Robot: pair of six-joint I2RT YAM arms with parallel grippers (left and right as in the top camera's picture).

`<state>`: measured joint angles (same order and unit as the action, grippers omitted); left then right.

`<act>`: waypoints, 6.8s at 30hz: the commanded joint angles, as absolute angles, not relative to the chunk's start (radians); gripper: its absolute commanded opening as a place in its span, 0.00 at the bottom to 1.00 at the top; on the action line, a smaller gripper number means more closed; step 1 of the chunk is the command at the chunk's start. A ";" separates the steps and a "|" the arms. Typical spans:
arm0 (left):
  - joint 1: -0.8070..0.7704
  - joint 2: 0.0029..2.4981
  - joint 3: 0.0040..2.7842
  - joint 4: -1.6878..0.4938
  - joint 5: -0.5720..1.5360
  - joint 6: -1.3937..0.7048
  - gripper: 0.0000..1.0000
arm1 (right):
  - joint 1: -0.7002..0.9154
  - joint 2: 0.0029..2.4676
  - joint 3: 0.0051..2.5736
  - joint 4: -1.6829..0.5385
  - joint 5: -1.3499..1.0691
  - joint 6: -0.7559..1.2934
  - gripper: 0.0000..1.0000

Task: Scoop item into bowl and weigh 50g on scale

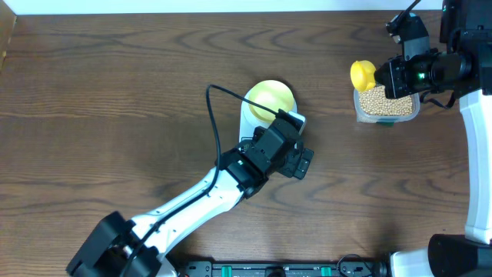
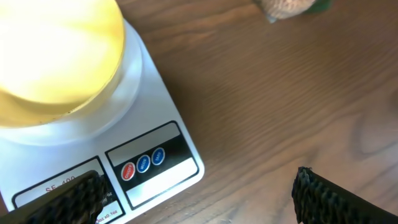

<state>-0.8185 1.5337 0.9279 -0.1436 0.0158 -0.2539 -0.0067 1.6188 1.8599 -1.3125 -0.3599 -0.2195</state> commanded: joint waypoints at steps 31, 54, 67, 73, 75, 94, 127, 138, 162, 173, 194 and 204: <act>-0.818 1.777 0.924 -0.063 -0.034 -0.221 0.98 | 0.001 1.622 1.881 -1.320 -0.343 -0.225 0.01; -0.818 1.796 0.924 -0.058 0.015 -0.198 0.98 | 0.001 1.622 1.881 -1.328 -0.343 -0.225 0.01; -0.818 1.820 0.924 -0.066 0.019 -0.195 0.98 | 0.001 1.621 1.881 -1.339 -0.342 -0.225 0.01; -0.818 1.832 0.924 -0.058 0.019 -0.195 0.98 | 0.001 1.621 1.881 -1.339 -0.320 -0.225 0.01; -0.818 1.851 0.924 -0.036 0.019 -0.196 0.98 | 0.001 1.621 1.881 -1.340 -0.320 -0.225 0.01; -0.818 1.638 0.926 -0.110 0.018 -0.195 0.98 | 0.001 1.621 1.881 -1.335 -0.320 -0.225 0.01; -0.446 1.190 0.926 -0.536 0.003 -0.038 0.98 | 0.001 1.621 1.881 -1.327 -0.294 -0.225 0.01; -0.426 1.184 0.926 -0.628 0.003 -0.038 0.98 | 0.001 1.621 1.881 -1.328 -0.294 -0.225 0.01; -0.427 1.184 0.926 -0.633 0.004 -0.038 0.98 | 0.001 1.621 1.881 -1.342 -0.299 -0.225 0.01; -0.427 1.184 0.926 -0.633 0.004 -0.038 0.98 | 0.001 1.621 1.881 -1.335 -0.312 -0.230 0.01; -0.427 1.184 0.926 -0.634 0.004 -0.038 0.97 | -0.027 1.621 1.881 -1.263 -0.267 0.043 0.01; -0.426 1.184 0.926 -0.640 0.004 -0.038 0.98 | -0.034 1.621 1.881 -1.239 -0.264 0.109 0.01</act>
<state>-0.4320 1.1919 0.9291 -0.6292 0.0128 -0.0505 -0.0246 1.6188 1.8599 -1.2385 -0.2703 0.0799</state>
